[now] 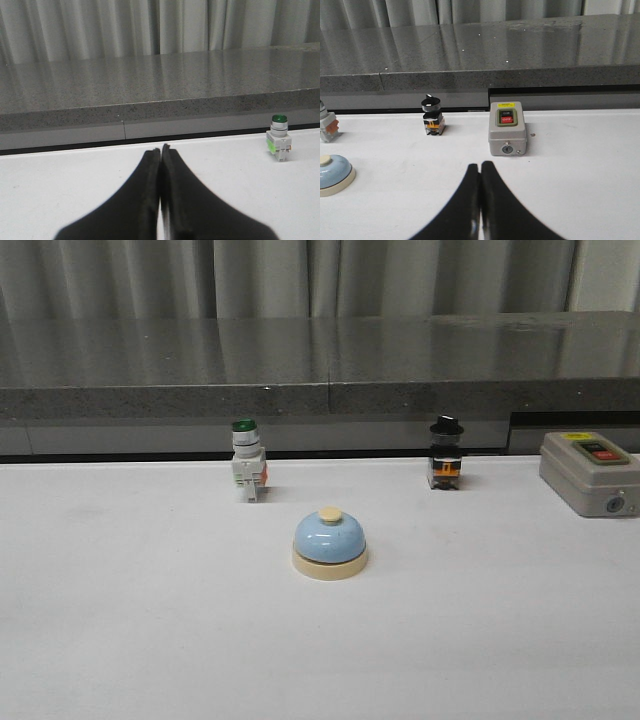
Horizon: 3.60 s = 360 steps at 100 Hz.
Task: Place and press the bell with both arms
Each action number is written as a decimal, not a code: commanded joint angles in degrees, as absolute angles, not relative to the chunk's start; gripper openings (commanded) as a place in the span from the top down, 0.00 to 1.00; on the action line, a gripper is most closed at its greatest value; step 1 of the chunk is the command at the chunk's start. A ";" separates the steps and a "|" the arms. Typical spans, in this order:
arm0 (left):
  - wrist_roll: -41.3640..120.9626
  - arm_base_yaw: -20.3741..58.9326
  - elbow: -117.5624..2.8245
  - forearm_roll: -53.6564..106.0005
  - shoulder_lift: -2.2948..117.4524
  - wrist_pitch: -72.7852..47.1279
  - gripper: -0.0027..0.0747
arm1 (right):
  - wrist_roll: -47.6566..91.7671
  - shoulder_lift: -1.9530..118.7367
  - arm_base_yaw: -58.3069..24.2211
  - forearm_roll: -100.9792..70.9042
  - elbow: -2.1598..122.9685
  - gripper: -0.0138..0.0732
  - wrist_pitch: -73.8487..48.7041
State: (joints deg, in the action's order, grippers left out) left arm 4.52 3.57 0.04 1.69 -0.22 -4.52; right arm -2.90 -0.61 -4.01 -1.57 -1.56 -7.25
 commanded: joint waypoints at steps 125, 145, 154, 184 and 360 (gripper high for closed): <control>4.17 3.57 2.50 1.47 -1.87 0.76 0.99 | -6.50 -0.65 -3.70 -2.02 6.98 0.91 -0.58; 4.17 3.57 2.50 1.47 -1.87 0.76 0.99 | -6.77 8.43 -3.70 -2.02 23.67 0.91 -20.70; 4.17 3.57 2.50 1.47 -1.87 0.76 0.99 | -6.77 14.62 -3.70 -2.02 30.30 0.91 -28.15; 4.17 3.57 2.50 1.47 -1.87 0.76 0.99 | -6.08 33.87 -3.70 -2.02 45.21 0.91 -43.39; 4.17 3.57 2.50 1.47 -1.87 0.76 0.99 | -2.27 104.90 -31.81 -5.69 80.33 0.91 -34.42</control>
State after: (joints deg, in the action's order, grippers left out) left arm 4.52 3.57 0.04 1.36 -0.22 -4.42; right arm -2.81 105.91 -31.08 -5.33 77.00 -35.28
